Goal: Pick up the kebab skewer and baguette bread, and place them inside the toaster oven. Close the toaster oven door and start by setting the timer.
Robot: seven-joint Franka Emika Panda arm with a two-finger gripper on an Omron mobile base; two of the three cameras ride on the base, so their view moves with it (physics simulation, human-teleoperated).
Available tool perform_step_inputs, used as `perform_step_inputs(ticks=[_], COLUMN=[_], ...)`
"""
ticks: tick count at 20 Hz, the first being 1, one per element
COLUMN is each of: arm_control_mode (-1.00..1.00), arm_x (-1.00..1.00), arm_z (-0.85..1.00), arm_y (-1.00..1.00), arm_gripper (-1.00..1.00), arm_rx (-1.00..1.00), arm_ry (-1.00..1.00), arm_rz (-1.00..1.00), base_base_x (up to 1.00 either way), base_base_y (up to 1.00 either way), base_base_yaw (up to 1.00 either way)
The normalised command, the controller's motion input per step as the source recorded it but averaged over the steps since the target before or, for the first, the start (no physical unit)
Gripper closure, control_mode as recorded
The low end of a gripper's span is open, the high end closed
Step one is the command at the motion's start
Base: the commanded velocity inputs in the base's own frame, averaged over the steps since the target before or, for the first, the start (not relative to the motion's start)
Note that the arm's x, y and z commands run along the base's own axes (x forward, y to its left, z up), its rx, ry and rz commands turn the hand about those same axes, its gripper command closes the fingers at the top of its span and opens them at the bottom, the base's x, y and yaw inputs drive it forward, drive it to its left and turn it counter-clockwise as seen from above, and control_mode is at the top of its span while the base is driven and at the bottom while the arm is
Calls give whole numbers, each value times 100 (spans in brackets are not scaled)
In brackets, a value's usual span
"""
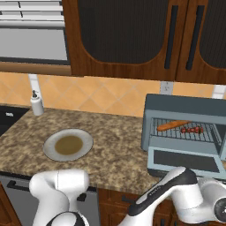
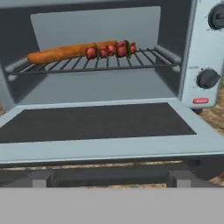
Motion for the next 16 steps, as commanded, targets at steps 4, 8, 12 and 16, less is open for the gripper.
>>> perform_step_inputs(ticks=[4,8,12,16], arm_control_mode=[-100,-100,-100,-100], arm_x=[-41,-8,0,8], arm_z=[-29,-30,-33,-23], arm_y=[11,17,23,27], arm_gripper=[-100,-100,-100,-100], arm_rx=[0,-1,-3,-2], arm_ry=[9,9,7,4], arm_rz=[0,0,0,0], base_base_x=[0,0,0,0], base_base_y=[0,0,0,0], base_base_yaw=[0,0,0,0])
